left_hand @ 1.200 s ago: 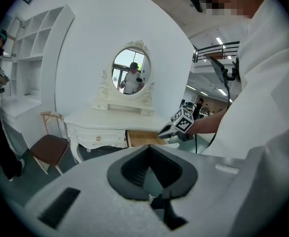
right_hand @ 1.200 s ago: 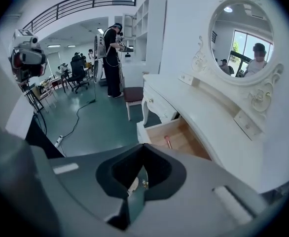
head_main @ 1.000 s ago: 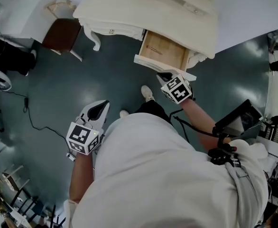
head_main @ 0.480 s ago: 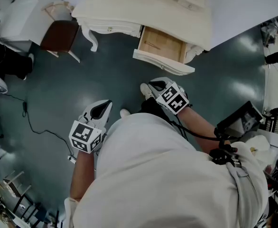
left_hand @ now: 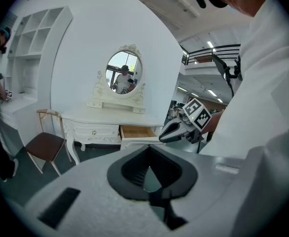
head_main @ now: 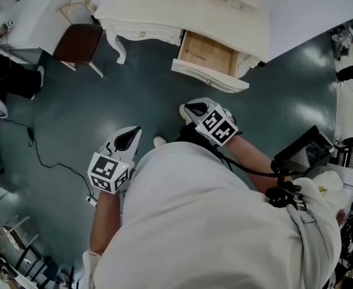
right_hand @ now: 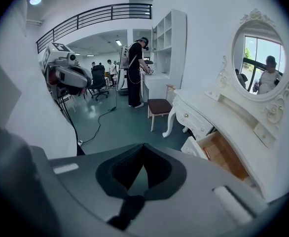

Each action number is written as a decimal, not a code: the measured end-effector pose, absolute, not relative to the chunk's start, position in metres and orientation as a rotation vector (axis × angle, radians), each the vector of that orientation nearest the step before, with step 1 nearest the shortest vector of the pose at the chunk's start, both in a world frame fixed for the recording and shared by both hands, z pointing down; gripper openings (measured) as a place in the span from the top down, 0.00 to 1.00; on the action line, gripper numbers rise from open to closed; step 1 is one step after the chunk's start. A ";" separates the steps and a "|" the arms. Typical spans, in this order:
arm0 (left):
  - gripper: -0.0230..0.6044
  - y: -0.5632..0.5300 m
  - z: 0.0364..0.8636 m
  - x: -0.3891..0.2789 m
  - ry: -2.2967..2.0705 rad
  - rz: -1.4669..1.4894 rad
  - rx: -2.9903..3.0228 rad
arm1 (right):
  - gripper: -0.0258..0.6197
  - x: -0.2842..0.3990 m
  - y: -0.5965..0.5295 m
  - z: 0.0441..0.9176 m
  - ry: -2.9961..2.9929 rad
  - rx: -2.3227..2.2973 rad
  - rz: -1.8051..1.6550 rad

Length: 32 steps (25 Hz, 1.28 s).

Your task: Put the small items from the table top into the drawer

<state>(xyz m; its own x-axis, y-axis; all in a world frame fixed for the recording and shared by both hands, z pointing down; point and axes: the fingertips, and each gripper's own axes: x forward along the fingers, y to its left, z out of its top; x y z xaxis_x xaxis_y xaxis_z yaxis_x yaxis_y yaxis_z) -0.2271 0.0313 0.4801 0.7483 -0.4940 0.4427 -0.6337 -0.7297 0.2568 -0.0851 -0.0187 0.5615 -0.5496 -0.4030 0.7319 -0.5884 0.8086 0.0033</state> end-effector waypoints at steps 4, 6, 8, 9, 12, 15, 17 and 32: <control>0.96 0.036 0.482 -0.232 -0.874 0.487 2.544 | 0.96 -0.097 -0.014 0.556 -2.242 0.703 0.307; 0.96 0.037 0.484 -0.233 -0.880 0.487 2.540 | 0.96 -0.099 -0.014 0.555 -2.247 0.694 0.298; 0.96 0.037 0.485 -0.234 -0.886 0.486 2.536 | 0.96 -0.102 -0.014 0.555 -2.253 0.683 0.290; 0.96 0.037 0.485 -0.235 -0.887 0.485 2.534 | 0.96 -0.103 -0.014 0.555 -2.256 0.680 0.292; 0.96 0.039 0.486 -0.238 -0.877 0.487 2.533 | 0.96 -0.107 -0.011 0.555 -2.249 0.676 0.287; 0.96 0.036 0.486 -0.240 -0.881 0.490 2.529 | 0.96 -0.110 -0.014 0.554 -2.250 0.667 0.282; 0.96 0.032 0.487 -0.237 -0.883 0.495 2.522 | 0.96 -0.108 -0.018 0.554 -2.259 0.658 0.275; 0.96 0.017 0.491 -0.215 -0.824 0.525 2.538 | 0.96 -0.091 -0.028 0.559 -2.251 0.681 0.291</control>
<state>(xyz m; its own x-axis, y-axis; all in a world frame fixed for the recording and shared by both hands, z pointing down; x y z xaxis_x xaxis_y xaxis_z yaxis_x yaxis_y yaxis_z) -0.2154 0.0169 0.4915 0.7530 -0.4618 0.4687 -0.6200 -0.7365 0.2704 -0.0911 -0.0283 0.5587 -0.5745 -0.3828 0.7235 -0.5543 0.8323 0.0003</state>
